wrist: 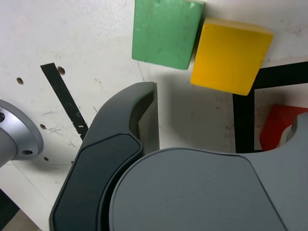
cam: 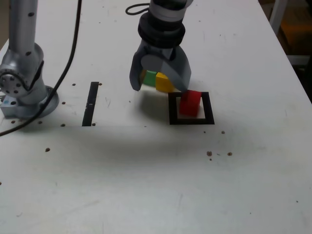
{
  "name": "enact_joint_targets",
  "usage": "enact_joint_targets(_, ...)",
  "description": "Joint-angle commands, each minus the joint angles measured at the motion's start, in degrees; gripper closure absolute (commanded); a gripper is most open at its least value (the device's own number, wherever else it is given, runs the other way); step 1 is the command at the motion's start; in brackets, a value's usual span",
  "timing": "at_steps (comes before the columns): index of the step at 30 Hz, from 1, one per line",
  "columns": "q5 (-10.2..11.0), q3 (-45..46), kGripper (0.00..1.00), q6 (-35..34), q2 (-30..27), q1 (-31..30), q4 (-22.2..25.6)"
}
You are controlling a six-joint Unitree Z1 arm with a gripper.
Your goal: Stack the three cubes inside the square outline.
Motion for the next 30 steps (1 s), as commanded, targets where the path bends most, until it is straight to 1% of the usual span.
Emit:
enact_joint_targets(1,0.3,0.2,0.0,0.9,-1.2,1.0,-0.2)
enact_joint_targets(5,0.4,0.5,0.0,2.4,-1.6,2.1,-1.2)
enact_joint_targets(12,0.4,0.5,0.0,3.0,-1.3,2.4,-2.7)
enact_joint_targets(19,0.9,-0.8,0.0,4.1,0.5,4.2,-3.5)
enact_joint_targets(26,3.3,-1.9,0.0,4.3,1.8,6.3,-4.0)
enact_joint_targets(30,6.7,-3.7,0.0,4.8,3.6,10.2,-4.6)
